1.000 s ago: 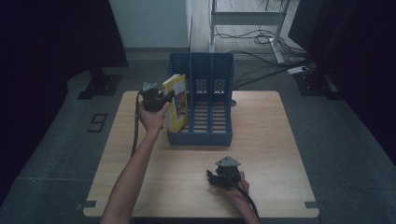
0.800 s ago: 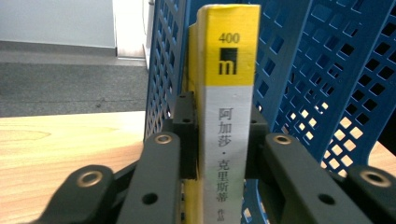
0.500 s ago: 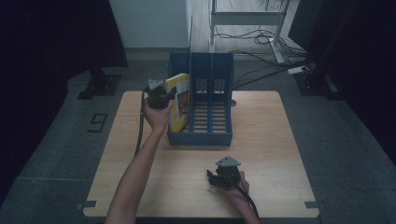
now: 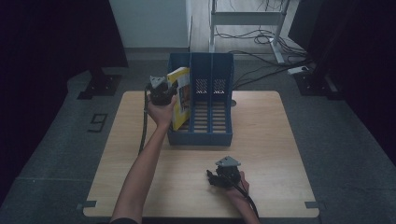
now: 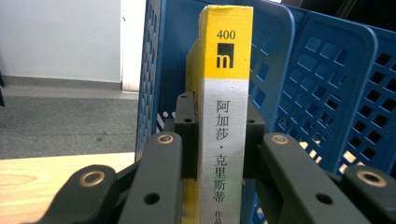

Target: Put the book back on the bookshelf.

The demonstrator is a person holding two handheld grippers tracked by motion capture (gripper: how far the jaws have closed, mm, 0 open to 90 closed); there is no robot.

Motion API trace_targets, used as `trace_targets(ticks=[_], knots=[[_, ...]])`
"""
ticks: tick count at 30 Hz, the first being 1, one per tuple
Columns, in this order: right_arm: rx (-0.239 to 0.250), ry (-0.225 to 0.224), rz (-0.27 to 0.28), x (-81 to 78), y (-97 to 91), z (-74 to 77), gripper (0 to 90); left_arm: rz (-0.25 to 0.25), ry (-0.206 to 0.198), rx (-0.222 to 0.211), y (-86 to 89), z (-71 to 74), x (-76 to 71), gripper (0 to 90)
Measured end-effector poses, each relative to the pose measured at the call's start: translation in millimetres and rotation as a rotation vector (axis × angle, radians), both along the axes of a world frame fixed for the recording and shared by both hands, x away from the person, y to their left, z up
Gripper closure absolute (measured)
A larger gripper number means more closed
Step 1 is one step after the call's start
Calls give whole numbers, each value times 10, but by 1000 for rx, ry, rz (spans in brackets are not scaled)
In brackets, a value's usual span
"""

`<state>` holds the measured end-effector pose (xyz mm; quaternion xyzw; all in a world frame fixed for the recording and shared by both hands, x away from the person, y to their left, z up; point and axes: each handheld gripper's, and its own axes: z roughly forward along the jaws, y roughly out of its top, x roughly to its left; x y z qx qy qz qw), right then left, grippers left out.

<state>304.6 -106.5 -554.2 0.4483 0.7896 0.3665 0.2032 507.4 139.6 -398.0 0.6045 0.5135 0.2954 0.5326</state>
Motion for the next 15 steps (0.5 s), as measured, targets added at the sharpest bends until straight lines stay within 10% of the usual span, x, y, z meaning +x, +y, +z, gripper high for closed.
trace_targets(ticks=[15], knots=[[0, 0, 0, 0, 1, 0, 298, -77, 42, 31, 85, -58, -137, 746]])
